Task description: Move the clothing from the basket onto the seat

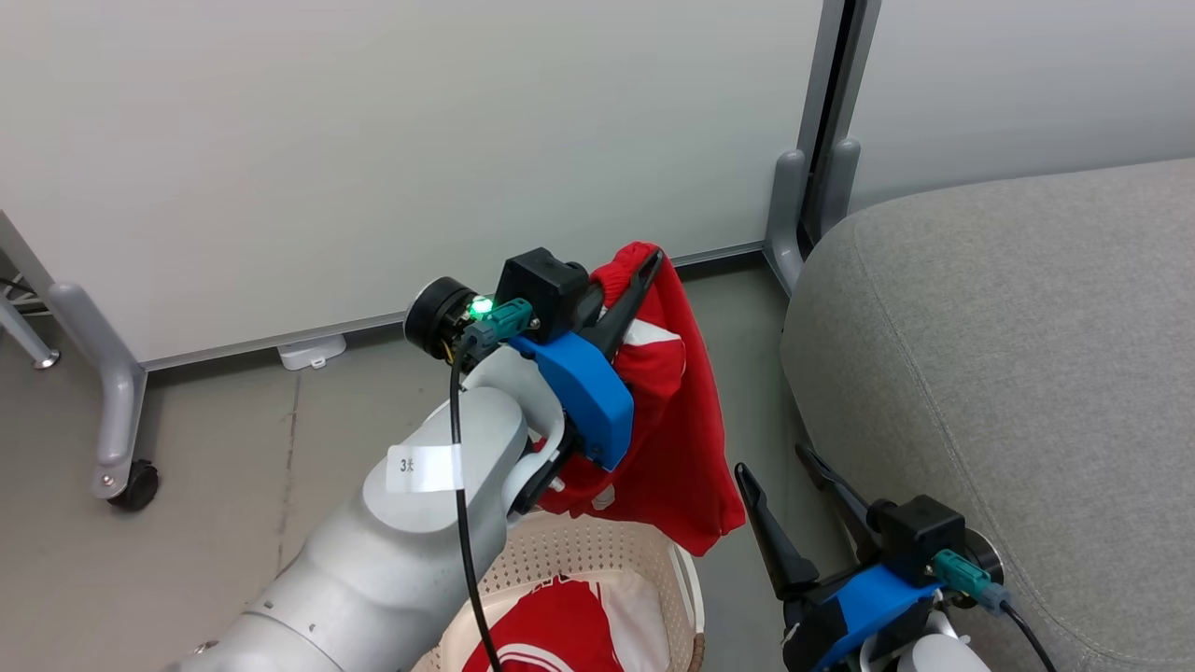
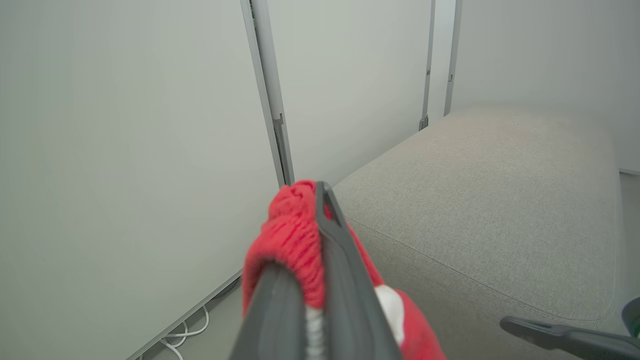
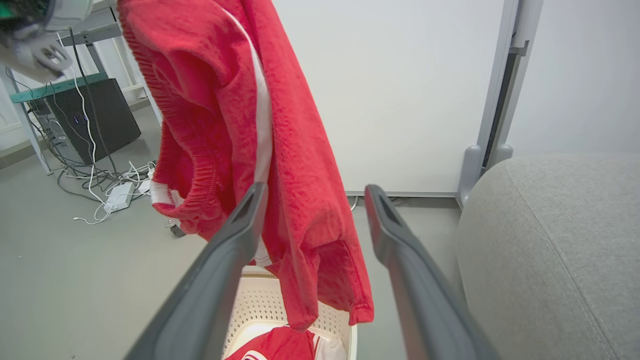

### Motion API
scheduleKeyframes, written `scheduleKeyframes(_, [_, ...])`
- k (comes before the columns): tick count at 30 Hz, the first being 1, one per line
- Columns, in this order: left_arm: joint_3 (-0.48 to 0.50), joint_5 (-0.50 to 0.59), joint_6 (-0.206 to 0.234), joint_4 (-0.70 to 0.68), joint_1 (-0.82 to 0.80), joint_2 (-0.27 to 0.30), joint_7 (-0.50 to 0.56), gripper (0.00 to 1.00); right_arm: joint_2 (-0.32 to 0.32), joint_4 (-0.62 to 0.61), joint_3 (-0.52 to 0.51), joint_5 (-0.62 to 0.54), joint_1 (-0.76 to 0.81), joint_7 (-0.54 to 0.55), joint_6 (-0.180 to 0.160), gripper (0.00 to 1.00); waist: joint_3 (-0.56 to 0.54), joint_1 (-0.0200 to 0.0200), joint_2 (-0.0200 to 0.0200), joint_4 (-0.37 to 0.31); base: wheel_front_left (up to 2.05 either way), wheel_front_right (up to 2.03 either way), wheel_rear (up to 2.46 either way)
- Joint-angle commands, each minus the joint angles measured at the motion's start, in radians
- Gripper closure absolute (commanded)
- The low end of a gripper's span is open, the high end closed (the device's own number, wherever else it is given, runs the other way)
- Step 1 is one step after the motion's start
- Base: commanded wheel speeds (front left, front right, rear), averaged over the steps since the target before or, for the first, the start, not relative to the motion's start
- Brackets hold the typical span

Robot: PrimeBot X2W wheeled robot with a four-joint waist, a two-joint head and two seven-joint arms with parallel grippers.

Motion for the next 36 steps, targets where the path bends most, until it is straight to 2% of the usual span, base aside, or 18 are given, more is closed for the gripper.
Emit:
scheduleKeyframes(1, [-0.004, -0.004, 0.0, -0.002, -0.015, 0.0, -0.007, 1.0, -0.002, -0.004, 0.001, -0.007, 0.009, 0.001, 0.0, 0.0, 0.001, 0.0001, -0.0001, -0.001, 0.0, 0.0, 0.0])
scheduleKeyframes(8, [-0.017, -0.012, 0.0, -0.004, -0.018, -0.003, 0.004, 1.0, -0.002, -0.005, 0.015, -0.023, -0.038, 0.019, 0.0, 0.0, 0.01, 0.0001, -0.0001, -0.002, 0.0, 0.0, 0.0])
scheduleKeyframes(15, [-0.033, -0.014, 0.001, -0.005, -0.023, -0.004, 0.007, 1.0, -0.002, 0.051, 0.059, -0.01, -0.148, 0.066, 0.0, 0.0, 0.023, 0.0001, -0.0001, 0.002, 0.0, 0.0, 0.0])
scheduleKeyframes(22, [-0.049, -0.021, 0.001, -0.012, -0.029, -0.005, 0.011, 1.0, -0.002, 0.168, 0.127, 0.023, -0.27, 0.091, 0.0, 0.0, 0.038, 0.0001, -0.0001, 0.011, 0.0, 0.0, 0.0])
scheduleKeyframes(36, [-0.098, -0.052, 0.0, -0.05, -0.04, -0.007, 0.023, 1.0, -0.002, 0.403, 0.227, 0.129, -0.472, 0.047, 0.0, 0.0, 0.048, 0.0001, -0.0001, 0.033, 0.0, 0.0, 0.0])
